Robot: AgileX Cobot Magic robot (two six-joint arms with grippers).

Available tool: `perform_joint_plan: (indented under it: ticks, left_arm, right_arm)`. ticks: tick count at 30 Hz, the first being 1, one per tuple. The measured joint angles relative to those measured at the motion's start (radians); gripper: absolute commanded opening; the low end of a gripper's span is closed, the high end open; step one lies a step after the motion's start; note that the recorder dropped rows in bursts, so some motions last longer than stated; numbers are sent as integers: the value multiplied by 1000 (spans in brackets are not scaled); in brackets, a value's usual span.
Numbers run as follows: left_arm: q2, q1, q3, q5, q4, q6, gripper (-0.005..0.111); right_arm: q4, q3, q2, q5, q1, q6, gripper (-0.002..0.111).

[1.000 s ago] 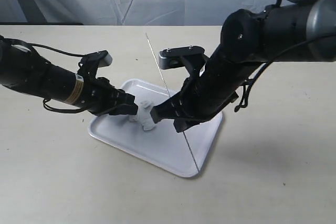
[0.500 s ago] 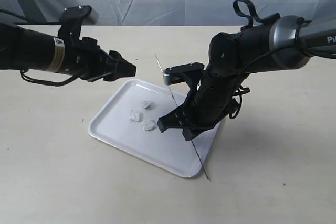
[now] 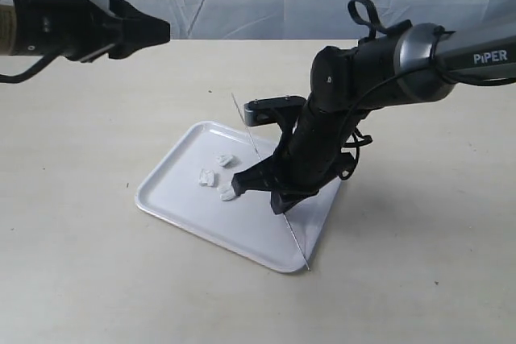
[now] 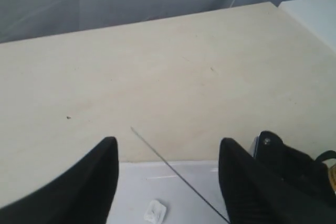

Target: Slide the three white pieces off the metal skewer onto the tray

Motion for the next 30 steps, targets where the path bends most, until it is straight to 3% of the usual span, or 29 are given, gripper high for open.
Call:
perform_joint_plan:
  ticks: [6,17,21,25,27,30]
  left_arm:
    - [-77,24,0,-4,0,-2,55]
    - [-255,31,23,99,2,36,55]
    - [-387,82,94,174,2,50,54]
    - [-552,143,212,289,5,52,50]
    - [-650,161,280,357,5,53,48]
    - [-791,170,375,445,5,54,44]
  right_arm:
    - [3,0,6,2,0,1,30]
    - [-20,0,-22,44,0,2,32]
    - [-142,0,-118,104,0,7,28]
    - [-337,0,-235,185,-7,51,8]
    - [-387,0,-305,212,-38,68,-1]
    - [-389,27,-429,198,-135,78,-1]
